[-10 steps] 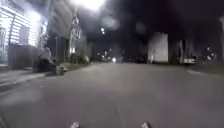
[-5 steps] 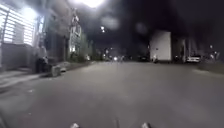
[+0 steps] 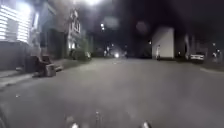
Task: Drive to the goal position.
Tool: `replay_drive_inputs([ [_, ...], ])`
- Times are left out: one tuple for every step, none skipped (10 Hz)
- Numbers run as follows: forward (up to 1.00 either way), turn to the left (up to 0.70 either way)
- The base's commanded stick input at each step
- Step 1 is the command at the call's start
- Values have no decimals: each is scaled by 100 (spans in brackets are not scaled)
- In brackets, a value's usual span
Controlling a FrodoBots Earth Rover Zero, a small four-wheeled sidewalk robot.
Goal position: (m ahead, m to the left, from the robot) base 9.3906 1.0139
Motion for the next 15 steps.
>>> replay_drive_inputs([
  [85, 0],
  [85, 0],
  [85, 0],
  [85, 0],
  [85, 0],
  [85, 0],
  [85, 0],
  [85, 0],
  [85, 0],
  [85, 0],
  [85, 0],
  [85, 0],
  [85, 0],
  [85, 0],
  [85, 0],
])
